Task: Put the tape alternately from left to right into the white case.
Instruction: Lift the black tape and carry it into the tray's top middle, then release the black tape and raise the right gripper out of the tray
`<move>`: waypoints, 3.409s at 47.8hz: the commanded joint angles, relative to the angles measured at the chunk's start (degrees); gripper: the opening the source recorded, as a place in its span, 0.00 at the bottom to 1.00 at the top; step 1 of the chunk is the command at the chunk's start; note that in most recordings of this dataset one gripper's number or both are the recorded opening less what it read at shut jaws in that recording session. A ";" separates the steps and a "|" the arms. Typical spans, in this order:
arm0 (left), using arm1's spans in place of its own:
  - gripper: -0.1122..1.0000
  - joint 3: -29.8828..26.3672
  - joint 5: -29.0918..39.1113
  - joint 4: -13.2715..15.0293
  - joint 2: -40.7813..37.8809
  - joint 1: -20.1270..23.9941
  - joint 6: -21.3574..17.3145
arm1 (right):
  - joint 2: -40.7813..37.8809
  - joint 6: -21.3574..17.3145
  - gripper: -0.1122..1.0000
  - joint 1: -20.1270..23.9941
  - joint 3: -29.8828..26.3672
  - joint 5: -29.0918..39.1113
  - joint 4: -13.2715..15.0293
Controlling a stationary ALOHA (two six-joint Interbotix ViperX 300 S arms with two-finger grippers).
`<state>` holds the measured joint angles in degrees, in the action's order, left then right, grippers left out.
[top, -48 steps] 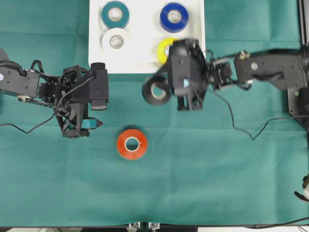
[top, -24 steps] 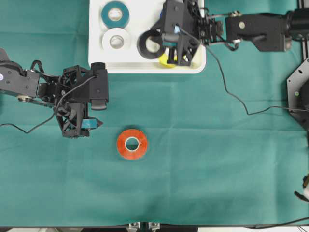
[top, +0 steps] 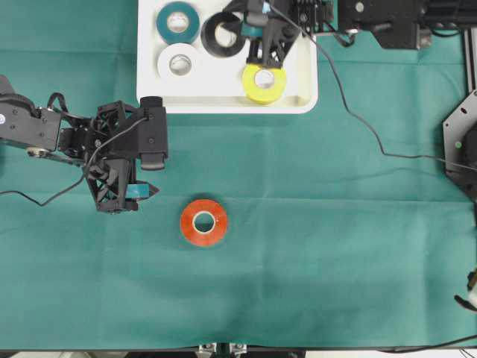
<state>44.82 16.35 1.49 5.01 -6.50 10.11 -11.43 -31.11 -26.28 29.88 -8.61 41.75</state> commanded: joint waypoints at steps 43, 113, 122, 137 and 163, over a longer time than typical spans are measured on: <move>0.84 -0.88 -0.18 0.09 0.88 -0.18 0.09 | -2.99 -0.26 0.34 -3.87 -2.37 -2.20 0.09; 0.84 -0.88 -0.18 0.09 0.97 -0.18 0.09 | 10.63 -0.97 0.86 8.17 8.61 -1.58 0.00; 0.84 -1.05 -0.18 0.09 0.88 -0.09 0.09 | 13.36 -1.05 0.86 12.57 10.99 -2.64 0.00; 0.84 -1.32 -0.18 0.09 0.88 -0.18 0.09 | 15.47 -2.46 0.85 18.28 13.97 -3.25 -0.18; 0.84 -1.41 -0.18 0.09 0.88 -0.09 0.09 | 16.44 -4.13 0.85 22.59 17.58 -4.31 -0.18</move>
<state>44.56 16.44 1.49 5.01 -6.50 10.11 3.60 -35.16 -3.96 47.81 -12.30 41.75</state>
